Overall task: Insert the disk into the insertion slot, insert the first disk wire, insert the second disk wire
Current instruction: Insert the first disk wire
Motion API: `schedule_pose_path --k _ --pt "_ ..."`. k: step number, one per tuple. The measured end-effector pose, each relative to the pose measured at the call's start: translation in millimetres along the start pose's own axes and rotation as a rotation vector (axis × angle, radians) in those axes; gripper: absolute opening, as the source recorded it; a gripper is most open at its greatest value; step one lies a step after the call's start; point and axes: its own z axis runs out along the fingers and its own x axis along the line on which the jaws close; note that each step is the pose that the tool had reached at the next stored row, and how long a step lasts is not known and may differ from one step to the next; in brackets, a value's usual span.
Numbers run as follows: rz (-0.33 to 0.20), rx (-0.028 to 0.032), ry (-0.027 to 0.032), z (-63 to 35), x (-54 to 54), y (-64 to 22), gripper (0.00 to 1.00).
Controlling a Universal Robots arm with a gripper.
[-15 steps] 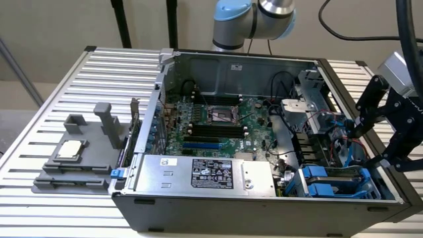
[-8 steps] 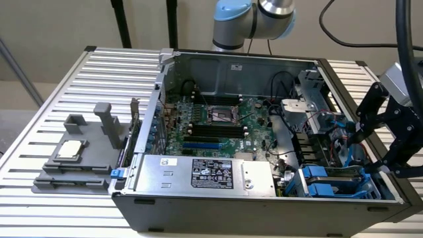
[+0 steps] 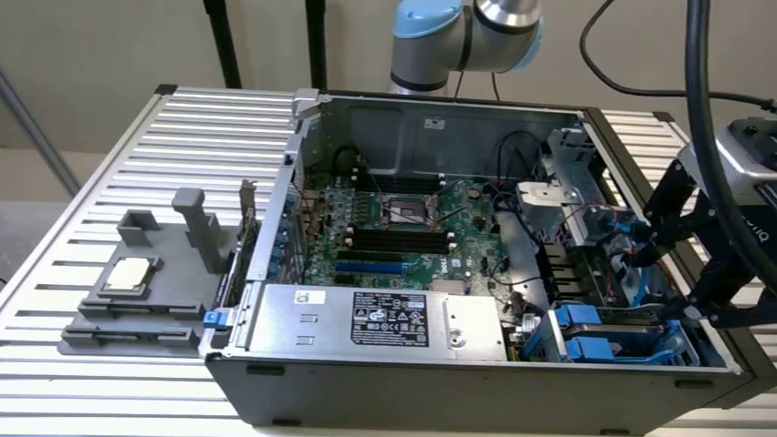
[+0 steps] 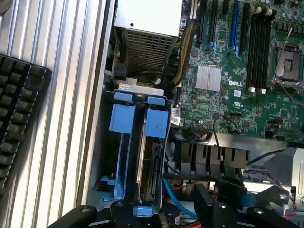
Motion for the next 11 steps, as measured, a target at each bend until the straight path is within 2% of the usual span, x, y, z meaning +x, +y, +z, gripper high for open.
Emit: schedule_pose_path --k 1,2,4,5,9,11 --pt "0.000 -0.0001 0.0002 0.5 -2.4 1.5 0.56" --pt "0.000 -0.0001 0.0005 0.7 -4.2 3.6 0.50" --pt "0.000 -0.0001 0.0007 1.2 -5.0 8.5 0.50" --pt "0.000 -0.0001 0.0009 1.2 -5.2 10.5 0.43" --pt "0.000 -0.0002 0.0012 0.3 -4.0 15.9 0.43" --pt "0.000 -0.0025 0.0011 -0.4 0.0 16.3 0.43"
